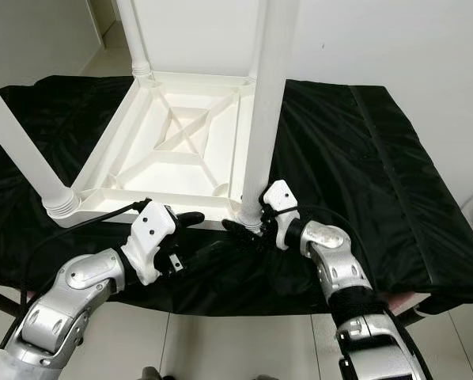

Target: Building children table

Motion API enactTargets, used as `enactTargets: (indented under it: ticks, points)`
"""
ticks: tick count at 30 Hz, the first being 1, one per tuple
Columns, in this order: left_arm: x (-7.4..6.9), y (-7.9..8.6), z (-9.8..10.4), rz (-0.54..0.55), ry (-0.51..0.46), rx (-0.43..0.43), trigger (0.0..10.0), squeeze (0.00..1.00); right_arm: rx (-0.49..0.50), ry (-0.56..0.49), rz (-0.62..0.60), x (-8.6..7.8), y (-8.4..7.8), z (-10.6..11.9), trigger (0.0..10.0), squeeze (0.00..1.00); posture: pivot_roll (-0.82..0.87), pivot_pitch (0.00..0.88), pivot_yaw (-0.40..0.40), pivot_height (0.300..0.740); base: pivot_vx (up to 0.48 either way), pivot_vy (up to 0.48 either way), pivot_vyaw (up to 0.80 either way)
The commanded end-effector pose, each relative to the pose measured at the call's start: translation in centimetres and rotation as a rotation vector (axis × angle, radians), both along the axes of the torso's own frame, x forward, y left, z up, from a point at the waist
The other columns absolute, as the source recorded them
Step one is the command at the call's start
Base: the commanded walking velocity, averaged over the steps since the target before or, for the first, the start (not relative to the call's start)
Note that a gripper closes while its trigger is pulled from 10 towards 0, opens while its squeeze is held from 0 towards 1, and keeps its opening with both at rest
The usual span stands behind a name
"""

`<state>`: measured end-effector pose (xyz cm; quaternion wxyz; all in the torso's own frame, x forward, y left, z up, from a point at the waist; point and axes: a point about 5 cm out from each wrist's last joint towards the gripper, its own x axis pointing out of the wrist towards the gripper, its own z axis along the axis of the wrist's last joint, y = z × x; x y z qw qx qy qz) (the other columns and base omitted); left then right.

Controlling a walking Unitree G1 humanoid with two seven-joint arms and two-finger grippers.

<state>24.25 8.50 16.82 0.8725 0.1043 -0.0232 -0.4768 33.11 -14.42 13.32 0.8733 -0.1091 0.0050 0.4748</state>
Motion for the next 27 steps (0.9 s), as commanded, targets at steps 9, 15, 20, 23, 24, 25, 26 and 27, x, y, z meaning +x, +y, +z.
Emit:
enactTargets:
  ticks: [9,15,20,23,24,25,26,27]
  points:
    - [-0.1,0.1,-0.2,0.006,0.018,0.007,10.0,0.00,0.010,0.006,0.059,0.5,-0.2,0.3,10.0,0.00,-0.08,0.106,0.048,0.740,0.000,0.000,0.00]
    - [-0.1,0.1,-0.2,0.004,0.019,0.007,10.0,0.00,0.067,0.008,0.095,0.9,-0.4,1.4,10.0,0.00,-0.09,0.105,0.052,0.740,0.000,0.000,0.00]
    - [0.0,0.1,-0.1,0.006,0.016,0.006,10.0,0.00,0.093,0.003,0.087,1.1,-0.5,1.9,10.0,0.00,-0.09,0.105,0.053,0.740,0.000,0.000,0.00]
    - [0.1,0.1,0.0,0.007,0.012,0.005,10.0,0.00,0.084,-0.006,0.095,1.1,-0.3,1.9,10.0,0.00,-0.09,0.103,0.051,0.740,0.000,0.000,0.00]
    - [0.1,0.1,0.0,0.007,0.012,0.004,10.0,0.00,0.082,-0.010,0.099,1.1,-0.3,1.9,10.0,0.00,-0.09,0.102,0.051,0.740,0.000,0.000,0.00]
    - [0.1,0.1,0.0,0.007,0.012,0.004,10.0,0.00,0.082,-0.010,0.099,1.1,-0.3,1.9,10.0,0.00,-0.09,0.102,0.051,0.740,0.000,0.000,0.00]
    - [0.1,0.1,0.0,0.008,0.011,0.005,10.0,0.00,0.084,-0.013,0.101,1.2,-0.2,1.9,10.0,0.00,-0.09,0.101,0.050,0.740,0.000,0.000,0.00]
    - [0.0,0.1,0.0,0.008,0.011,0.005,10.0,0.00,0.089,-0.012,0.104,1.2,-0.2,2.0,10.0,0.00,-0.09,0.102,0.049,0.740,0.000,0.000,0.00]
